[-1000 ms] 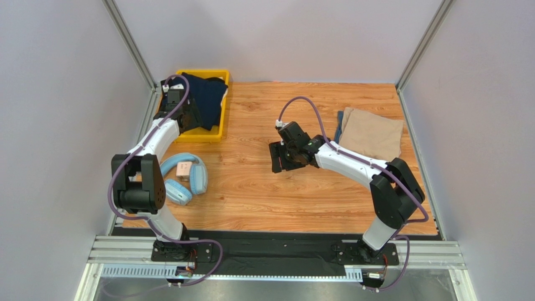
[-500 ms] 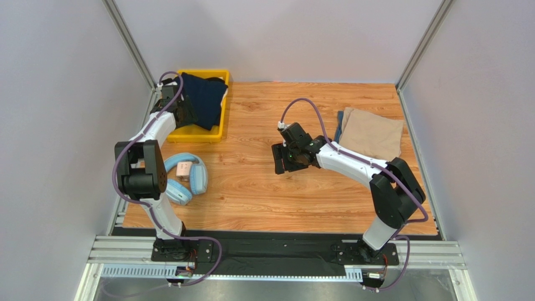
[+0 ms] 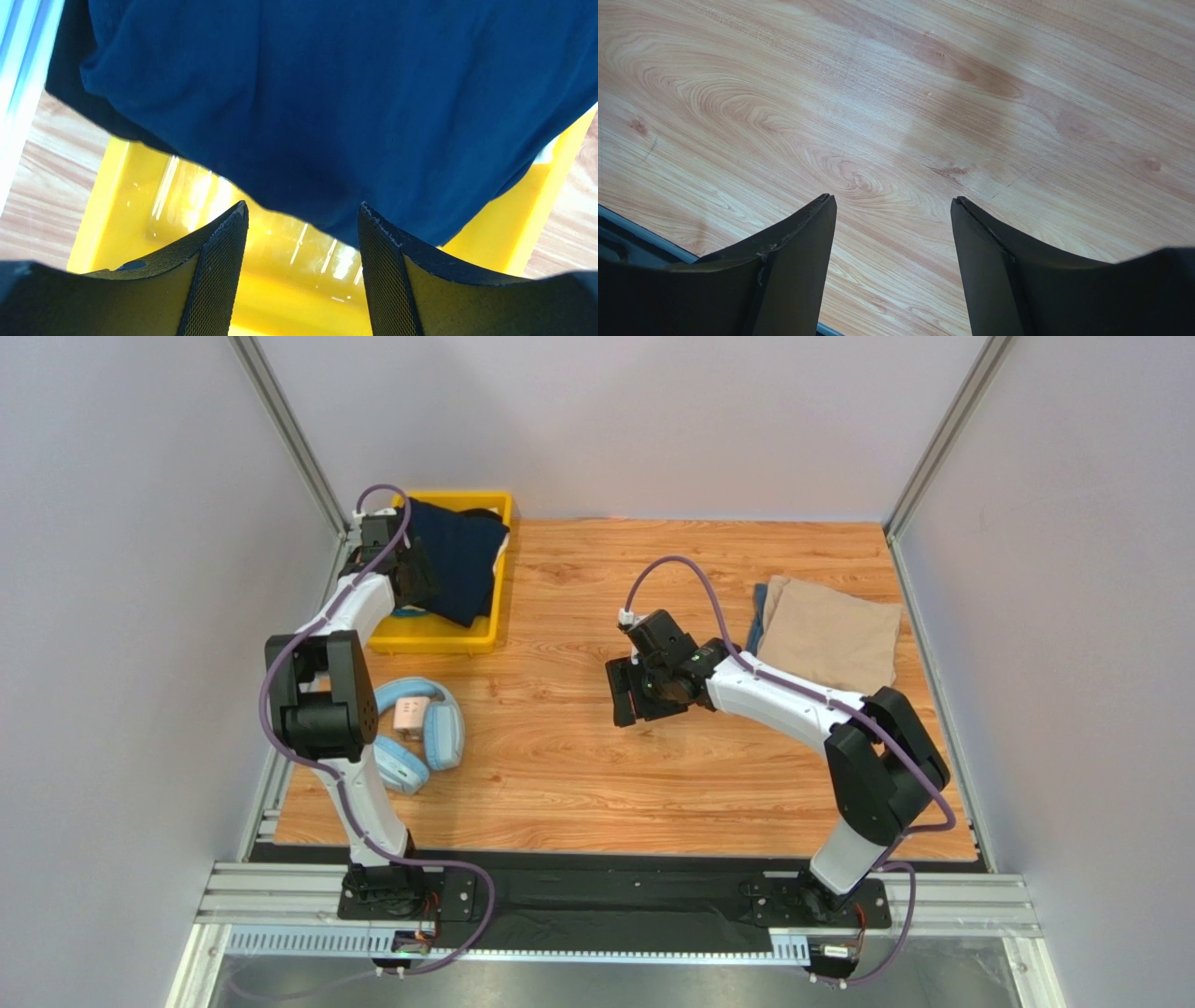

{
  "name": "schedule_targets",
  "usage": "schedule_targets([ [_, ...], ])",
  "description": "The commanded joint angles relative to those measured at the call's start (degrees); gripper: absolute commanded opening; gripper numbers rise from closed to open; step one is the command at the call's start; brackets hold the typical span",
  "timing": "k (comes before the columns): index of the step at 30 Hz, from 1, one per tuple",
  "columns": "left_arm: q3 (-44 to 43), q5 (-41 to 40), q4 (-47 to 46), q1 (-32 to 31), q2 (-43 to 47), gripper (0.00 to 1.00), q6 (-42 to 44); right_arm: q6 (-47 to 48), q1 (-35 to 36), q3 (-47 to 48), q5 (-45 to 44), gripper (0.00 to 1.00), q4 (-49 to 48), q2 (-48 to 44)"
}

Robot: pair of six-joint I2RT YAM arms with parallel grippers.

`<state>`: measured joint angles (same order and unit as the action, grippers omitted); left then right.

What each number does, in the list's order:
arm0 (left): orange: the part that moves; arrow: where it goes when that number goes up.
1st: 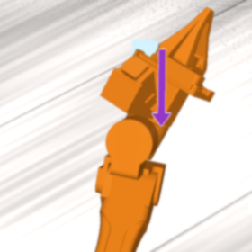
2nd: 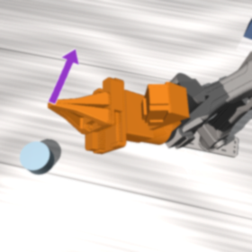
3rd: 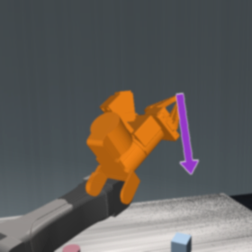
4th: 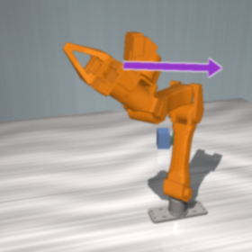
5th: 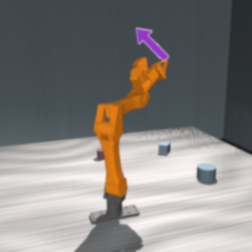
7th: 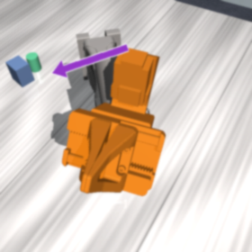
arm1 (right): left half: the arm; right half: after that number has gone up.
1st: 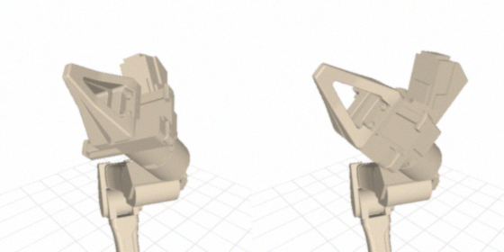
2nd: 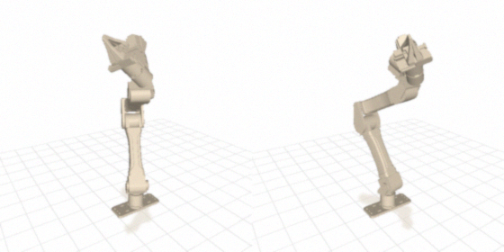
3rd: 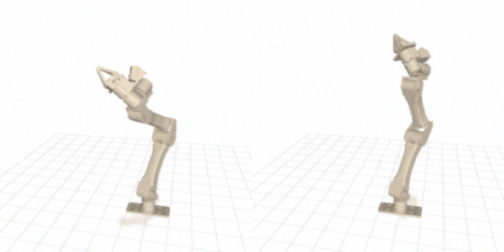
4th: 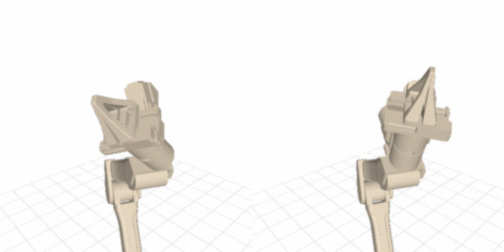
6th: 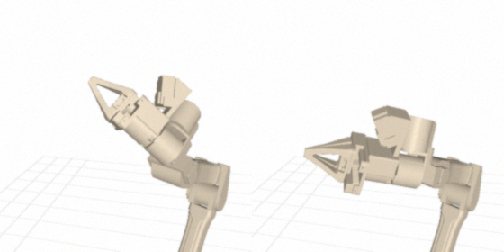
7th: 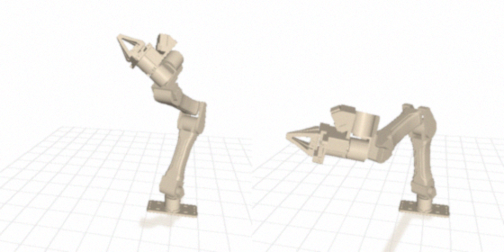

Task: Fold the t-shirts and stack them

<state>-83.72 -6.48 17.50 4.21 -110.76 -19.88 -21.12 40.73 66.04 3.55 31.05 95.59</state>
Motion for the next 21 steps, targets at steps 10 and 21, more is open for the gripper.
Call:
schedule_targets([
  [10, -10.8, 1.2, 3.5, 0.7, -6.4, 0.65, 1.9, 2.6, -0.6, 3.0, 1.2, 0.66, 1.4, 2.3],
  [21, -9.6, 3.1, 4.0, 0.9, -6.1, 0.31, 1.7, 2.2, -0.6, 3.9, 2.1, 0.66, 1.3, 3.6],
])
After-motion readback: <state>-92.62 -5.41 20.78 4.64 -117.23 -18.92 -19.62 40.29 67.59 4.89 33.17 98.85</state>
